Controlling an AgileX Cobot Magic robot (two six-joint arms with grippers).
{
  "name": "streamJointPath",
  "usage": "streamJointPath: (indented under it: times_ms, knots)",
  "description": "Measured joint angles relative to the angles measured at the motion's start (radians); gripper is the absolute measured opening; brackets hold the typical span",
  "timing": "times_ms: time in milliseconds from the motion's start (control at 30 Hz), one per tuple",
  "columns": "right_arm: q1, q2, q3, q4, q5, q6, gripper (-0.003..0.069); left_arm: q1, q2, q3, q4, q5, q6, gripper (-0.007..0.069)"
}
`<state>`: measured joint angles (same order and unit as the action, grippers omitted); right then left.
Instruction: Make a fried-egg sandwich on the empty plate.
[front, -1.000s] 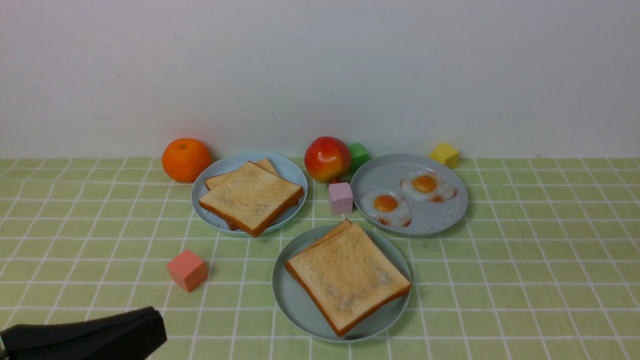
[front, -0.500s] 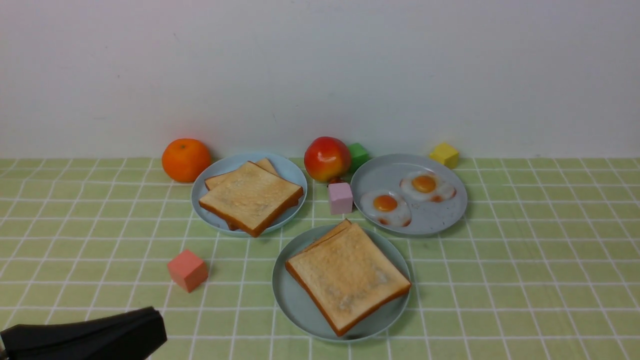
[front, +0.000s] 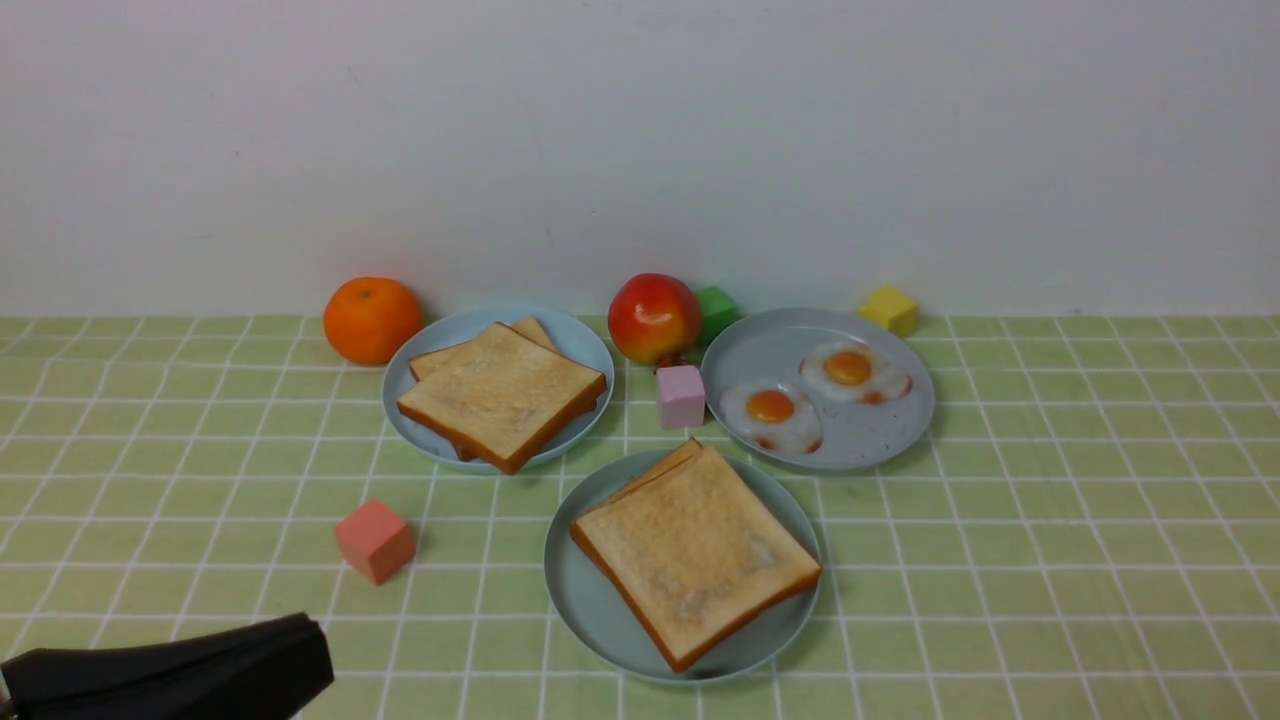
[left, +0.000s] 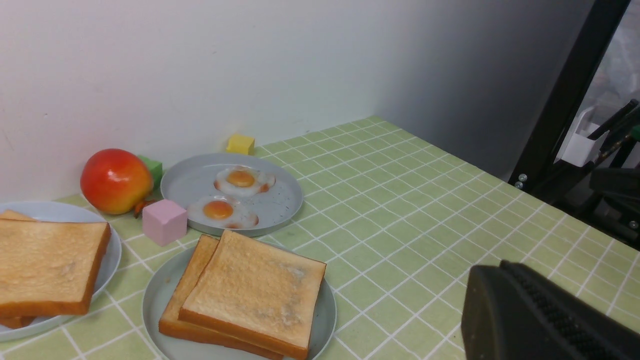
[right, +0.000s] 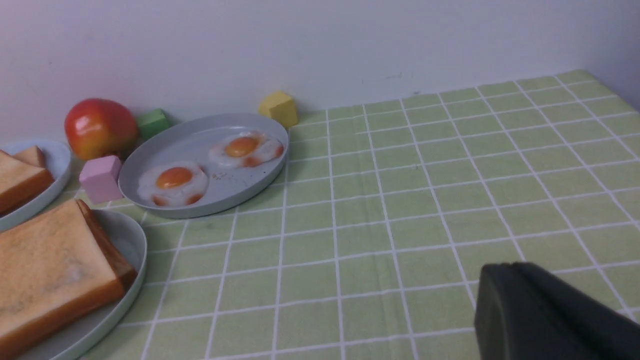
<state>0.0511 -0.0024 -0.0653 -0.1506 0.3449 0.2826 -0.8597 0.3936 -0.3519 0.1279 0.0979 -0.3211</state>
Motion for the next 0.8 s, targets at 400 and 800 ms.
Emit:
streamJointPath:
  times_ms: [400,800]
  knots:
    - [0.008,-0.009,0.025,0.051,-0.054,-0.095,0.0001,0.0,0.0,0.0,0.0,-0.003,-0.001,-0.0013]
    - [0.011,-0.009,0.087,0.204,0.023,-0.261,0.0001,0.0,0.0,0.0,0.0,-0.004,-0.001,-0.0011]
